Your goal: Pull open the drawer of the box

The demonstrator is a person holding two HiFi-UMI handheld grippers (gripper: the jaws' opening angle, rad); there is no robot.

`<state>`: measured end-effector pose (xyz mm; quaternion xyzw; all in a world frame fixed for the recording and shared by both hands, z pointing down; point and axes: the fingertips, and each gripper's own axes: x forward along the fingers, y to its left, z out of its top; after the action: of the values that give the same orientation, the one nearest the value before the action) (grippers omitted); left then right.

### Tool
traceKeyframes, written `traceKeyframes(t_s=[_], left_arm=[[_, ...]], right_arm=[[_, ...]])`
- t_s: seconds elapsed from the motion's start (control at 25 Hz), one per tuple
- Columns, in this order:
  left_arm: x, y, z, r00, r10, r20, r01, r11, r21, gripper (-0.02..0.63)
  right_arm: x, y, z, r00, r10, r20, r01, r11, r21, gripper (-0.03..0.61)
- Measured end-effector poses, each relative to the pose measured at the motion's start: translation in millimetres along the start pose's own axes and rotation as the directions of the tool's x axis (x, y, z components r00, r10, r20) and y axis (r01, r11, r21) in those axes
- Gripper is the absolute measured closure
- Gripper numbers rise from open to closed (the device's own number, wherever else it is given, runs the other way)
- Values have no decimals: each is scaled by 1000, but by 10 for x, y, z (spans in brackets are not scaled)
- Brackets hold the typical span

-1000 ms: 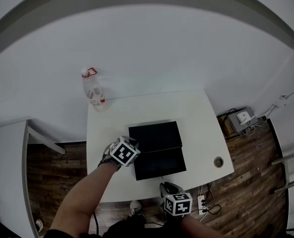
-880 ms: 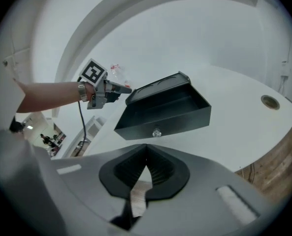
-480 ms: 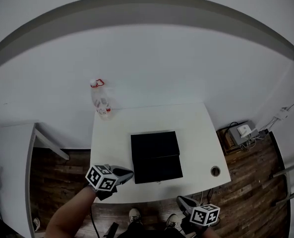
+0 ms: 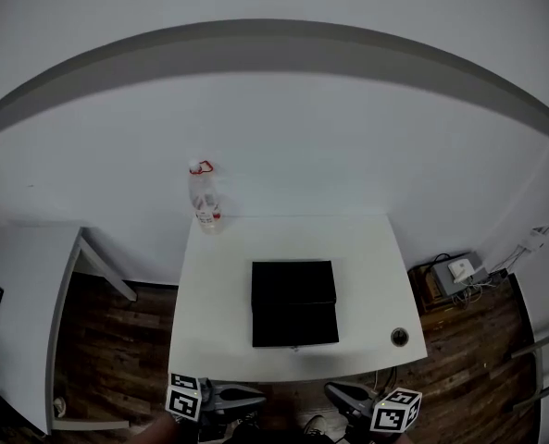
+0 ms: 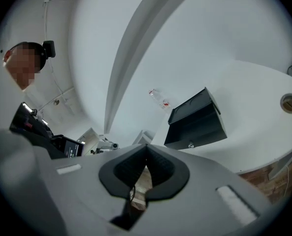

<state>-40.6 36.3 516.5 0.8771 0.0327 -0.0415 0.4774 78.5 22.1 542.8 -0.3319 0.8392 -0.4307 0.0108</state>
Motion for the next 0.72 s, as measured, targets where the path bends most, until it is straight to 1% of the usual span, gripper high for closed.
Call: traceKeyframes(t_s=[0.08,0.2,0.28,0.36,0.44,0.52,0.6,0.72], left_arm=[[128,-110,-84,999,-21,28,22,1000,-13,611],[323,-217,-255,1000,-24,10,24,1000,-15,610],[456,-295,-399,999,-46,-18,46,999,-12,609],[595,-387,-554,995,-68,-74,69,998,9,609],[686,-448,-636,989,-69,-133,75,996,43,609],[721,-455,-637,986,-61,-153,70,996,57,609],[735,-449,-618,989,-50,-139,58,997,54,611],[739,-393,-568,996,-10,-86,15,998,60,611]], right_arm=[[-17,128,29,1000,28,-2,-28,1000,-11,573],[-52,322,37,997,74,-1,-74,997,-31,573],[-52,446,4,994,107,-9,-107,993,-42,574],[-36,596,-51,990,140,-36,-141,989,-46,572],[-30,685,-107,984,167,-63,-170,984,-50,574],[-35,719,-113,979,190,-76,-195,979,-62,572],[-36,752,-101,974,209,-89,-217,972,-89,572],[-54,774,-111,970,213,-115,-226,966,-121,574]])
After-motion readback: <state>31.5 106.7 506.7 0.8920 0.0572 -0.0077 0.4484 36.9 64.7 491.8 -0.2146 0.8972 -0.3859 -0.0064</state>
